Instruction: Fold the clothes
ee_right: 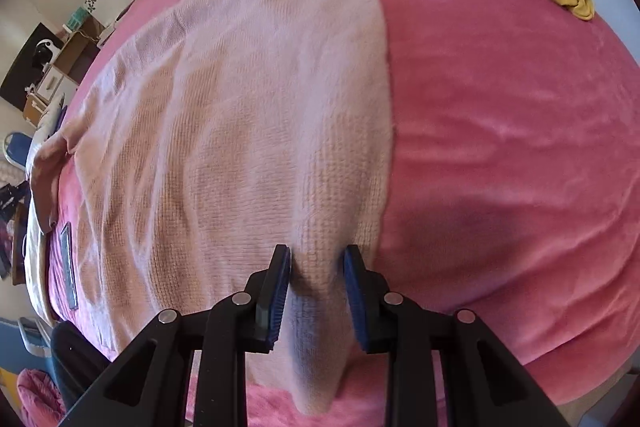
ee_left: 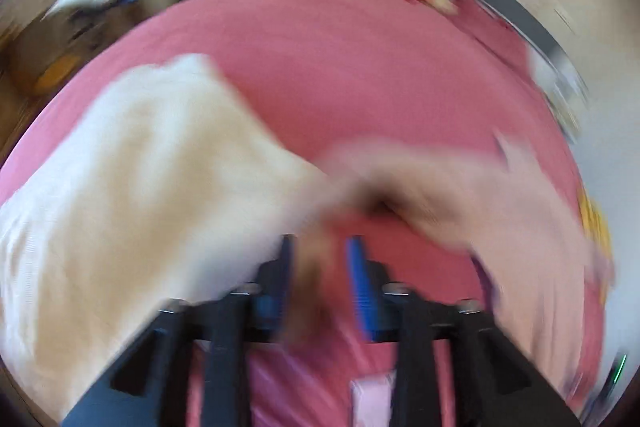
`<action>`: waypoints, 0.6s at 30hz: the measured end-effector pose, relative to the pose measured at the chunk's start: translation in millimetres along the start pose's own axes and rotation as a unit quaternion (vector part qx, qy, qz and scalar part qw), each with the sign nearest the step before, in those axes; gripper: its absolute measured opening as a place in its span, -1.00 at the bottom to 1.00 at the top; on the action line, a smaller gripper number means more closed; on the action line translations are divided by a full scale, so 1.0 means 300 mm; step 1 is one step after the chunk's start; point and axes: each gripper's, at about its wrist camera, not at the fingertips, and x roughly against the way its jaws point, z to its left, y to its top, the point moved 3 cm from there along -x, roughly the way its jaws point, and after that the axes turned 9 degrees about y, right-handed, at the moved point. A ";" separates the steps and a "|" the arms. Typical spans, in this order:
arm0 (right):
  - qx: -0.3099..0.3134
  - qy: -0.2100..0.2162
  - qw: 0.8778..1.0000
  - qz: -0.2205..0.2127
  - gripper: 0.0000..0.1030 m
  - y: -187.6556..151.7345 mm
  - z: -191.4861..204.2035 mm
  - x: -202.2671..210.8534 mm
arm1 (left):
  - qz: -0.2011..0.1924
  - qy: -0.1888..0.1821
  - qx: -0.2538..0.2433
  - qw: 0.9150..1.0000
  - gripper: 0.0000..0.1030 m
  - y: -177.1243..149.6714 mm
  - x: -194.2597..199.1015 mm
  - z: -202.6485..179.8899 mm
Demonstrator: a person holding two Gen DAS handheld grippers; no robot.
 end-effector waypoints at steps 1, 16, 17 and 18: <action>0.006 0.000 1.000 0.009 -0.45 0.004 -0.013 -0.001 | -0.003 -0.012 -0.047 0.999 0.14 -0.053 0.018 -0.094; 0.006 -0.004 1.000 0.001 -0.27 0.093 -0.223 0.056 | 0.068 0.026 -0.194 0.978 0.60 -0.573 -0.044 -0.600; 0.008 -0.008 1.000 -0.004 -0.27 0.092 -0.234 0.069 | 0.070 0.023 -0.186 0.980 0.62 -0.576 -0.040 -0.592; 0.009 -0.011 1.000 -0.005 -0.27 0.085 -0.246 0.075 | 0.070 0.026 -0.185 0.980 0.63 -0.576 -0.040 -0.586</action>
